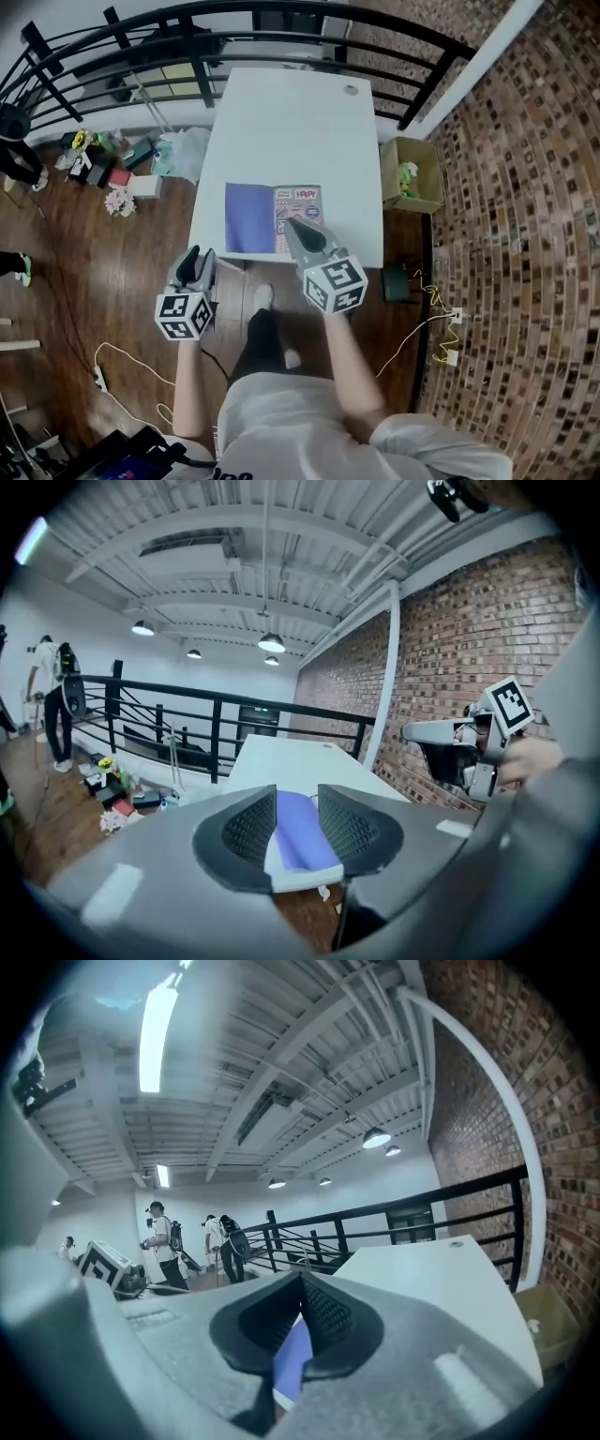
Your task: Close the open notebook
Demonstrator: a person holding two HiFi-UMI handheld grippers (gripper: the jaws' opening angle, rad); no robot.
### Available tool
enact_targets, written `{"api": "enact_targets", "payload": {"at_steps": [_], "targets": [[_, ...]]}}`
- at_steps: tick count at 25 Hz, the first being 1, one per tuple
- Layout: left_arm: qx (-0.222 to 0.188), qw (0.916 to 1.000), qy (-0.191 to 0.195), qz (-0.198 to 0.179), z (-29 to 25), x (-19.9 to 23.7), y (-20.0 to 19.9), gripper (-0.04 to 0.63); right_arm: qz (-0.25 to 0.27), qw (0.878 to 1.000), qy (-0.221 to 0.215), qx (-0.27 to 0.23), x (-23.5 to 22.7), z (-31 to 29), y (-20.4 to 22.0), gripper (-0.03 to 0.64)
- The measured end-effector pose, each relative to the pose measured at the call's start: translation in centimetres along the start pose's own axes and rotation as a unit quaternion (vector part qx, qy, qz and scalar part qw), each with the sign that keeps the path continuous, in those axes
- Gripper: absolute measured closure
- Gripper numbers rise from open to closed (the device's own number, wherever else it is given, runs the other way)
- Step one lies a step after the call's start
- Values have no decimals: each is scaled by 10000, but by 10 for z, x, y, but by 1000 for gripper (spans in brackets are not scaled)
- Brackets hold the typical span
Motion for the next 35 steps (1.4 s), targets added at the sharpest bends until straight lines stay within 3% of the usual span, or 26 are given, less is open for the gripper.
{"api": "enact_targets", "payload": {"at_steps": [2, 5, 8, 10, 16, 21, 27, 32, 35], "targets": [[250, 9994, 229, 11, -6, 15, 6, 377, -110, 9999, 9, 56, -8, -13, 5, 629], [839, 9936, 684, -331, -19, 32, 18, 212, -247, 9996, -10, 166, -16, -31, 14, 629], [1396, 9818, 1107, -653, -36, 39, 37, 172, -317, 9990, -38, 325, -20, -45, 28, 629], [1556, 9785, 1235, -552, -51, 42, 50, 173, -356, 9986, -37, 398, -23, -52, 36, 629], [1783, 9749, 1171, 636, -85, 49, 91, 272, -627, 9961, 127, 599, -30, -58, 60, 629], [1875, 9682, 1258, 1081, -97, 47, 107, 431, -669, 9952, 311, 643, -39, -49, 65, 629], [1780, 9662, 1467, 1147, -91, 34, 91, 563, -688, 9947, 534, 539, -46, -34, 50, 629], [1701, 9616, 1869, 1067, -89, 10, 55, 575, -623, 9951, 720, 271, -48, -25, 20, 629], [1705, 9542, 2265, 954, -102, -13, 37, 575, -535, 9940, 950, 103, -53, -13, 4, 629]]}}
Point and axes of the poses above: the fingertips, and each gripper's own axes: z backward along the fingers, x to its left, y out of its underside, the point moved 10 cm from there along z, backward along the fingers, and after that the axes turned 4 degrees about -x, right-handed, at the moved point
